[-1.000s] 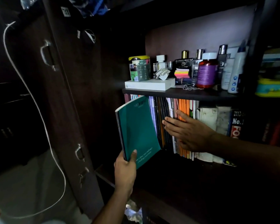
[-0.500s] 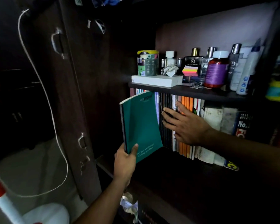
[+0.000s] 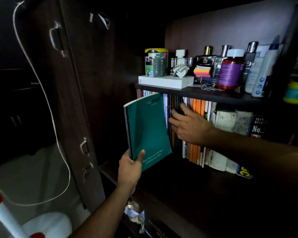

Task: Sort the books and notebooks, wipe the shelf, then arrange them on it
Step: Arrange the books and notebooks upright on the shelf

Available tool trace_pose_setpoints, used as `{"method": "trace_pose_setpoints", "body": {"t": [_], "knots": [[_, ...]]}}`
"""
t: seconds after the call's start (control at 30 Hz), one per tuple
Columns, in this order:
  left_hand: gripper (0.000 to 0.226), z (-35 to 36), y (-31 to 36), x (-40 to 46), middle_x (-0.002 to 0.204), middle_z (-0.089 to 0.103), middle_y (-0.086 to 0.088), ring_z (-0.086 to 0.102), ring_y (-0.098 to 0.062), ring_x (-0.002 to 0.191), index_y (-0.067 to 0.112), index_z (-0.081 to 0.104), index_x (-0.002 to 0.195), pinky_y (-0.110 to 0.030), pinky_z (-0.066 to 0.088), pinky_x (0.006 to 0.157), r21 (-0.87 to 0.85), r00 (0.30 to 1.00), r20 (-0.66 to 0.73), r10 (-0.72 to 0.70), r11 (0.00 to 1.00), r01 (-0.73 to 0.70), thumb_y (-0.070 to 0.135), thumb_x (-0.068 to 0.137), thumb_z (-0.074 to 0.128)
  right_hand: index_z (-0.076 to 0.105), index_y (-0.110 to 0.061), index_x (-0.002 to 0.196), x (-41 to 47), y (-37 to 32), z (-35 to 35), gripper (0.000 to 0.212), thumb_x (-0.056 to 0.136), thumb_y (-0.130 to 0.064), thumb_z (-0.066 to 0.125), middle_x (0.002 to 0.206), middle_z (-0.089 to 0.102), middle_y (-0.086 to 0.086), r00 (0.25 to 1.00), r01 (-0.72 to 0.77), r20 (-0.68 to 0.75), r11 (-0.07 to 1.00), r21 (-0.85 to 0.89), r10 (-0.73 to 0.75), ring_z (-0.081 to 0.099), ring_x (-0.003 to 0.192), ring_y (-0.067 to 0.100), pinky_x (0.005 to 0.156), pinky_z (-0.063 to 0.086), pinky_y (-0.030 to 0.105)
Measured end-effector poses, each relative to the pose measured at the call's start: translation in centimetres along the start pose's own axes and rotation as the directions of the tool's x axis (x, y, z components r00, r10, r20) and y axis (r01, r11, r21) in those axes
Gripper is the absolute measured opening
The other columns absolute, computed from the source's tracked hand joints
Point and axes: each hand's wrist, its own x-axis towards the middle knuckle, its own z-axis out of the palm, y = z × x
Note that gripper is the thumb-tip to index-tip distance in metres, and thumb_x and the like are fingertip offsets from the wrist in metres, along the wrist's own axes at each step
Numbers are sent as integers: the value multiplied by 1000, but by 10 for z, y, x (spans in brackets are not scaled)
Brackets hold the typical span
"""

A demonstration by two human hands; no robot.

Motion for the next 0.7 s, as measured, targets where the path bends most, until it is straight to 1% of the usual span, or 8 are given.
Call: {"method": "trace_pose_setpoints", "body": {"t": [0.1,0.17,0.23,0.37,0.47,0.57,0.63,0.7], "knots": [[26,-1,1,-1,106,68,18,66,-13,110,26,64,123,-31,51,99,6,1000,2,21,1000,-21,28,97,69,59,-8,131,5,-7,-9,48,101,-45,51,140,52,19,997,29,68,993,-112,-21,32,135,42,103,26,58],[31,0,4,-3,109,68,14,66,-15,112,21,64,127,-33,50,101,21,1000,1,28,999,-28,27,97,69,65,-11,124,17,-17,-22,57,103,-55,36,128,59,14,978,62,206,978,-201,-20,35,123,41,93,25,56],[27,0,7,-6,108,69,12,66,-16,112,23,64,124,-34,51,101,21,1000,-8,26,999,-25,26,97,69,64,-17,127,24,-25,-31,63,98,-66,36,133,57,13,955,92,296,963,-253,-13,34,122,43,91,23,58],[22,-1,11,-10,109,70,11,68,-17,111,31,60,115,-38,53,102,41,999,8,40,998,-40,27,96,70,44,-12,148,8,-18,-18,70,99,-62,44,155,40,17,973,22,231,990,-142,12,26,144,45,107,4,73],[21,-2,11,-9,111,71,10,68,-17,111,34,62,112,-42,53,104,23,999,28,21,1000,-21,29,94,71,46,-10,147,-13,-13,-11,62,103,-53,45,155,40,17,986,15,167,998,-60,-5,25,145,43,113,5,70],[18,-2,8,-9,109,71,15,69,-14,108,37,64,107,-38,54,101,14,998,49,30,999,-31,28,94,72,50,-9,143,-19,-18,-16,58,101,-49,50,153,42,19,979,-20,204,1000,-13,22,27,145,42,115,7,69],[19,-1,8,-12,105,70,19,69,-11,104,32,65,111,-34,55,97,11,996,67,67,998,-68,27,94,71,52,-9,142,-19,-16,-23,57,102,-49,49,154,42,19,978,-69,199,996,55,57,26,145,41,116,3,68],[22,-2,8,-14,107,70,18,69,-9,103,28,64,115,-31,55,95,33,991,100,87,995,-91,29,94,71,44,-7,148,-23,-19,-27,62,104,-50,39,159,34,17,979,-115,186,985,132,89,18,150,40,117,-5,68]]}}
